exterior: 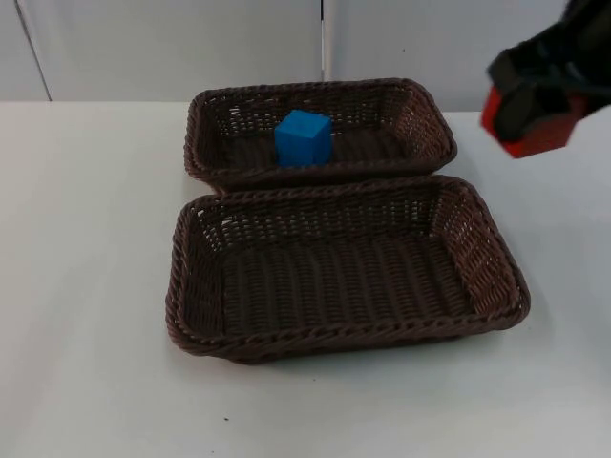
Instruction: Pick up one cube with the left hand and place it into the upper basket. Pick up one cube with the right hand and place it into the lower basket.
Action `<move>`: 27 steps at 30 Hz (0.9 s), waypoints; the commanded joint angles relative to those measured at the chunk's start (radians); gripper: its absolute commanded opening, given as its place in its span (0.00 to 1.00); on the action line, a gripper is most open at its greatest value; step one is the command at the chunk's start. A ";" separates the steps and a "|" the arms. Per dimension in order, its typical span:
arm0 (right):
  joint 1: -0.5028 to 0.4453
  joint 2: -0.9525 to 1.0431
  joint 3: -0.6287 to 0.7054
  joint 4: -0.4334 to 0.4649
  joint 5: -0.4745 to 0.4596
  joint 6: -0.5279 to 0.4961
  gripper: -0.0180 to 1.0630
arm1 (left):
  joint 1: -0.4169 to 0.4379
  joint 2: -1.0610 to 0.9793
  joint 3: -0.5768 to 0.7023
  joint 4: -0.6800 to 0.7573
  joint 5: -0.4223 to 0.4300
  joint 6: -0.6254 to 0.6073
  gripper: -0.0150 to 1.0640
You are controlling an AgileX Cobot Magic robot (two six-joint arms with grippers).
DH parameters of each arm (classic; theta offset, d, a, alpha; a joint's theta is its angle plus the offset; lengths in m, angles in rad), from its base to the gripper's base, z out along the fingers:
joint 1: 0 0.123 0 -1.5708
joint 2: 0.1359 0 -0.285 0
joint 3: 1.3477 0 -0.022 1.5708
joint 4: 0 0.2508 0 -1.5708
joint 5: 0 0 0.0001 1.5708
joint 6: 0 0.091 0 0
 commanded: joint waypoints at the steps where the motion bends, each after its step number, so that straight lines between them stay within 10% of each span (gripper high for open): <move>1: 0.038 -0.013 -0.003 0.003 -0.021 -0.012 0.02 | 0.001 -0.006 0.006 -0.001 -0.006 -0.002 0.90; 27: 0.174 0.208 -0.003 -0.005 -0.171 -0.020 0.02 | 0.001 -0.006 0.006 -0.008 -0.006 -0.002 0.90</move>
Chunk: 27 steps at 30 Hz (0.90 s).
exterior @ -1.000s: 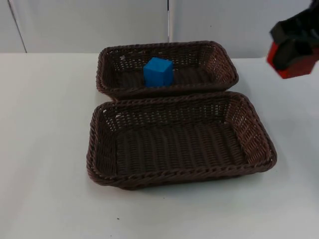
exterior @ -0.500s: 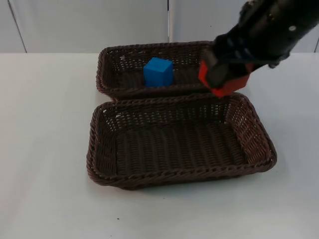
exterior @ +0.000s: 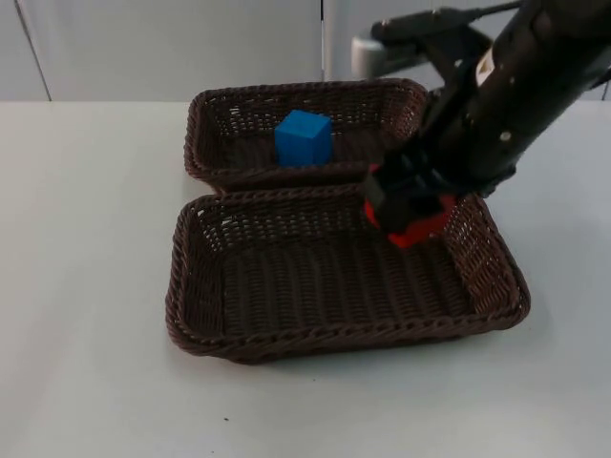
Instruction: Pick up one cube with the left hand and place it into the upper basket. Pick up one cube with the right hand and place it into the lower basket.
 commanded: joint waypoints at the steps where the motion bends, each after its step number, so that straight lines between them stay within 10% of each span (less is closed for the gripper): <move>1: 0.003 0.032 -0.003 -0.001 -0.048 -0.009 0.02 | 0.001 -0.006 0.006 -0.008 -0.006 -0.002 0.90; 19: 0.003 0.173 -0.003 -0.001 -0.138 -0.009 0.05 | 0.001 -0.006 0.006 -0.008 -0.006 -0.002 0.90; 27: 0.003 0.194 -0.003 0.001 -0.152 0.000 0.43 | 0.001 -0.006 0.006 -0.008 -0.006 -0.002 0.90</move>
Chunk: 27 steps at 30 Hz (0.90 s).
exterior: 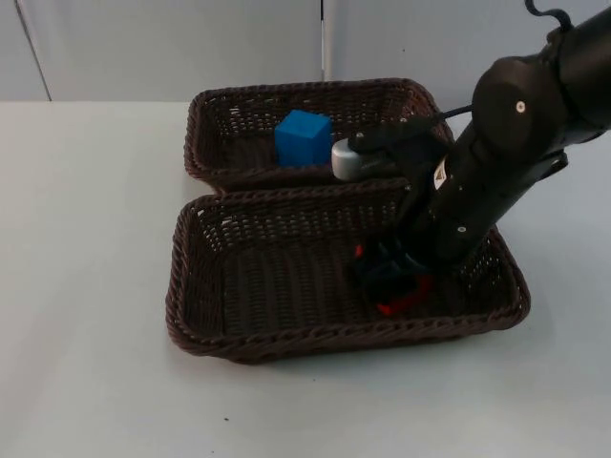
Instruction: Pick up one cube with the left hand and place it into the upper basket. Pick up one cube with the right hand and place it into the lower basket.
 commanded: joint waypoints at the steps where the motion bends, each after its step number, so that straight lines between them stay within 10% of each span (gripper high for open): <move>1: 0.003 -0.006 -0.003 0.001 -0.020 0.009 0.50 | 0.001 -0.006 0.006 -0.008 -0.006 -0.002 0.90; 7: 0.003 -0.006 -0.003 0.001 -0.020 0.030 0.68 | 0.001 -0.006 0.006 -0.008 -0.006 -0.002 0.90; 27: 0.003 -0.273 -0.005 -0.002 0.115 0.030 0.68 | 0.001 -0.006 0.006 -0.008 -0.006 -0.002 0.90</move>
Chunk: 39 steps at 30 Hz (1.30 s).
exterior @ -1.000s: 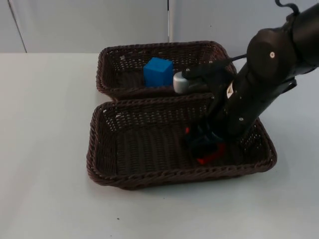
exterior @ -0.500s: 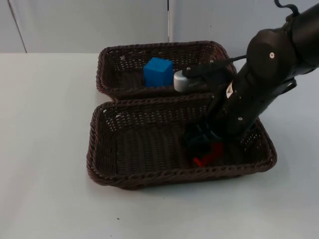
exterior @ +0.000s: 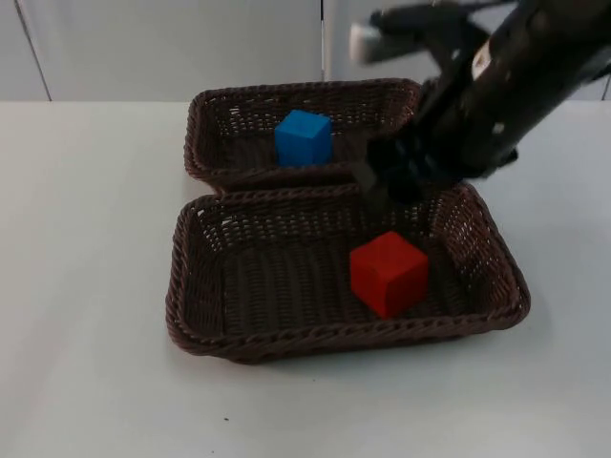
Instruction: Pick up one cube with the left hand and place it into the upper basket. Pick up one cube with the right hand and place it into the lower basket.
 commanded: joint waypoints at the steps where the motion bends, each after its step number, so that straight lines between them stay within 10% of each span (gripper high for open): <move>1: 0.003 -0.063 -0.005 -0.002 0.028 0.002 0.68 | 0.001 -0.006 0.006 -0.008 -0.006 -0.002 0.90; 39: 0.003 -0.483 0.069 -0.002 0.094 -0.008 0.68 | 0.001 -0.076 0.006 -0.011 -0.006 0.000 0.90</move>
